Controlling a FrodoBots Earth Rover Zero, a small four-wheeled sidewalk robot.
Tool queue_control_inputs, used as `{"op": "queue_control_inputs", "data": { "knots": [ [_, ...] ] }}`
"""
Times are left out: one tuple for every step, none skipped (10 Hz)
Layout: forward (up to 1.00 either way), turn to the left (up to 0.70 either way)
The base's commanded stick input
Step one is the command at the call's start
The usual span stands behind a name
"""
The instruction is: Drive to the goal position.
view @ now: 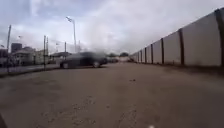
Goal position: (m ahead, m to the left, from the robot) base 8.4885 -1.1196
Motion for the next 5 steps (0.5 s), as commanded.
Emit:
{"op": "queue_control_inputs", "data": {
  "knots": [
    [0.0, 0.0],
    [0.07, 0.0],
    [0.34, 0.0],
    [0.5, 0.0],
    [0.5, 0.0]
  ]
}}
